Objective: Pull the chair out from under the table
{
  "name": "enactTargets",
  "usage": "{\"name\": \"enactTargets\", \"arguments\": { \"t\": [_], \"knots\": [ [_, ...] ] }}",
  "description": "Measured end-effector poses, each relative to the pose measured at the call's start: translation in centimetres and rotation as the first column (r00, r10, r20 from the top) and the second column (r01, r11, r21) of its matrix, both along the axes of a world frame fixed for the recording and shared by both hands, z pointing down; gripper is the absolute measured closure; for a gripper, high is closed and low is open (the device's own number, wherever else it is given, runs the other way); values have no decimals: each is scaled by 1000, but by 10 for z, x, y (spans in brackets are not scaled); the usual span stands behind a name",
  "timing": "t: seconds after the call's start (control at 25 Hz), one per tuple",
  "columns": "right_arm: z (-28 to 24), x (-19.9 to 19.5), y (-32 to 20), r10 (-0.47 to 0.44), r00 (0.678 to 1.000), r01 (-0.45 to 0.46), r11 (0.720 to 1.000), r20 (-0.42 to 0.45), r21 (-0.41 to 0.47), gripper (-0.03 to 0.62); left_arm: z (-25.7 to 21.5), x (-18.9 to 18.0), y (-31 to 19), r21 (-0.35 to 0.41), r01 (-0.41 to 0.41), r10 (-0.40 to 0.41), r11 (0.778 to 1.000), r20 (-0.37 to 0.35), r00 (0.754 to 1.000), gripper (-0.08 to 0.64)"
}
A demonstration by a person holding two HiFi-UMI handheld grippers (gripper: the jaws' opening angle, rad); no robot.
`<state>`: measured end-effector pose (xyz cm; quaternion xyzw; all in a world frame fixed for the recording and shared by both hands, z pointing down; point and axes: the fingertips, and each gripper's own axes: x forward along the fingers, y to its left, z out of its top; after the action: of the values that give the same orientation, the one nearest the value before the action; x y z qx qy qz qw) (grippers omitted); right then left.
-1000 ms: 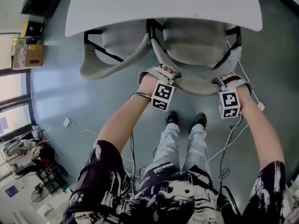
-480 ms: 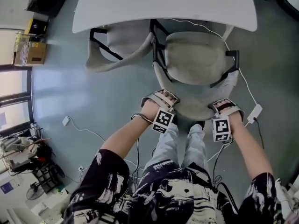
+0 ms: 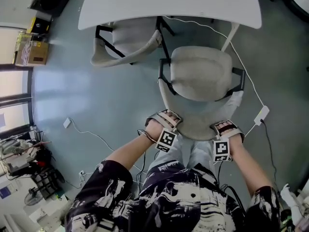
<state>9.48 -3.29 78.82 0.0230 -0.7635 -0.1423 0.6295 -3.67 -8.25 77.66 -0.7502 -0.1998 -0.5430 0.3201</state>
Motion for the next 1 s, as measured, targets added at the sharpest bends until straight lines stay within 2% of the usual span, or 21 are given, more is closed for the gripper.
{"name": "enactTargets", "arguments": {
  "t": [0.4, 0.64, 0.72, 0.76, 0.88, 1.0],
  "knots": [
    [-2, -19, 76, -30, 1000, 30, 999, -6, -9, 538, -1, -20, 77, -42, 35, -33, 999, 29, 999, 495],
    [2, -20, 92, -35, 999, 35, 999, -7, 6, 535, 3, -22, 95, -61, 25, -24, 998, 26, 999, 495],
    [6, -21, 96, -52, 999, 52, 999, -9, 15, 513, 6, -21, 95, -83, 29, -28, 996, 13, 1000, 481],
    [9, -21, 99, -62, 998, 62, 998, -11, 13, 483, 7, -22, 95, -97, 44, -44, 994, 6, 999, 466],
    [15, -15, 115, -40, 999, 40, 998, 0, -38, 308, 3, -29, 86, -111, 166, -169, 980, -21, 985, 413],
    [-4, 6, 122, 8, 1000, -7, 999, 28, -36, 291, -15, -57, 68, -84, 315, -321, 945, -60, 945, 400]
  ]
}}
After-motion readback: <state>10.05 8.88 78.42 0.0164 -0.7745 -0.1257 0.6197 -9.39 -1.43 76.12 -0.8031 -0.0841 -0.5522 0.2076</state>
